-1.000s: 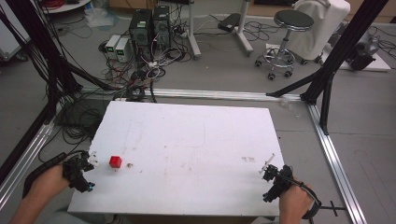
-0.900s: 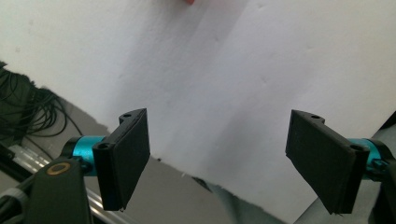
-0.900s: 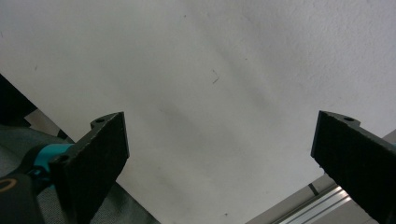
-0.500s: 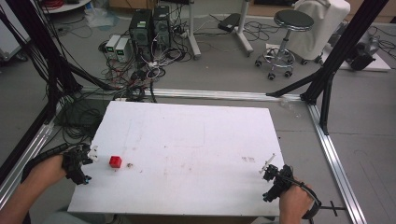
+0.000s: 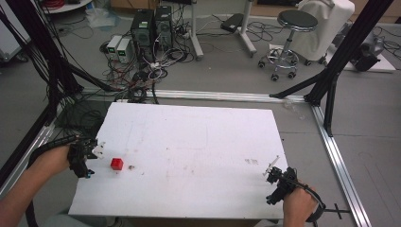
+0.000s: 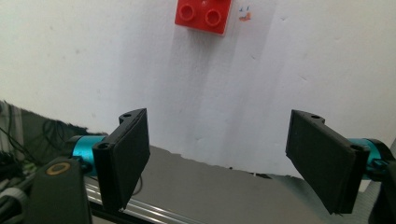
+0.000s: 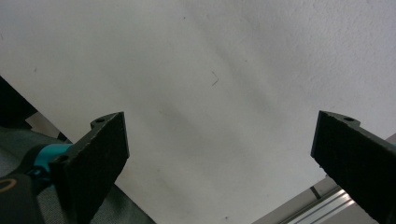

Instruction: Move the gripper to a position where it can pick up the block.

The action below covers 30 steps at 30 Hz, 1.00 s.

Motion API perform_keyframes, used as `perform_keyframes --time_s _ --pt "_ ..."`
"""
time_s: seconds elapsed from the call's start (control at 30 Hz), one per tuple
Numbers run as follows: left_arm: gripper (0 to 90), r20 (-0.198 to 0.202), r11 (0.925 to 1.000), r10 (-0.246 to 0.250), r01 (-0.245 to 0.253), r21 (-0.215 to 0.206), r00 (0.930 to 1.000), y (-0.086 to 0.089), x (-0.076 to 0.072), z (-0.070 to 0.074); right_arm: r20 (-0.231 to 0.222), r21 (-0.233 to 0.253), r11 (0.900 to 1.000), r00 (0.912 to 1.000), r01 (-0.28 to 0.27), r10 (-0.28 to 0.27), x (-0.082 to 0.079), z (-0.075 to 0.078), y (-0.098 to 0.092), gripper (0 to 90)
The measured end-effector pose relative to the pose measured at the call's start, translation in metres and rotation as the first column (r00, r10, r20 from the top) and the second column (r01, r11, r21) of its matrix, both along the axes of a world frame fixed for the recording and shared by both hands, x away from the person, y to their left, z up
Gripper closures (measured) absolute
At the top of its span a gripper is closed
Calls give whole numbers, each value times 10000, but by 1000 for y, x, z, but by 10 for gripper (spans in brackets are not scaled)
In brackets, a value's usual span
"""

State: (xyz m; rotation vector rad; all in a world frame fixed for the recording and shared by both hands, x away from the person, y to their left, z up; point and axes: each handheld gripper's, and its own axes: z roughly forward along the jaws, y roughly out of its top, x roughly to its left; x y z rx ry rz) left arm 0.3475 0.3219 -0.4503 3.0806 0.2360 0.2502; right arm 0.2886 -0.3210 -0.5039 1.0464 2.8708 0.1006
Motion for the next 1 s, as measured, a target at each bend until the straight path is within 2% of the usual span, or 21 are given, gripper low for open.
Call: perform_keyframes --time_s 0.03,0.07,0.13,0.2,0.37,0.53,0.6,0.7,0.73,1.0 --pt "220 0 10000 0 0 0 10000 0 0 0 0 0 10000 10000 0 0 0 0 0 33" --pt "220 53 9992 -377 376 92 9993 -1 1 1 4 -1 10000 10000 -20 20 0 0 0 33" --pt "220 9 9984 -546 546 173 9985 -2 2 0 0 26 10000 10000 -24 24 0 0 0 33" --pt "220 -229 9955 -885 892 306 9958 -4 6 -1 8 62 10000 10000 -70 70 0 0 1 33" --pt "221 -397 9920 -1209 1221 316 9919 -7 9 -4 -19 52 10000 10000 -59 59 0 0 1 33" --pt "221 -494 9847 -1695 1712 320 9843 -12 15 -7 -21 61 10000 10000 -43 43 0 0 1 33" --pt "220 -395 9857 -1638 1651 324 9857 -14 16 -8 -62 43 10000 10000 -72 72 1 0 1 33" --pt "221 -459 9856 -1629 1647 378 9856 -15 19 -9 -66 74 9999 9999 -76 77 1 -1 2 33" --pt "221 -523 9822 -1802 1826 443 9822 -17 21 -10 -27 84 9999 9999 -106 107 1 -1 2 33" --pt "221 -654 9814 -1840 1870 440 9807 -27 29 -14 -61 89 9999 9999 -99 100 1 0 4 33"
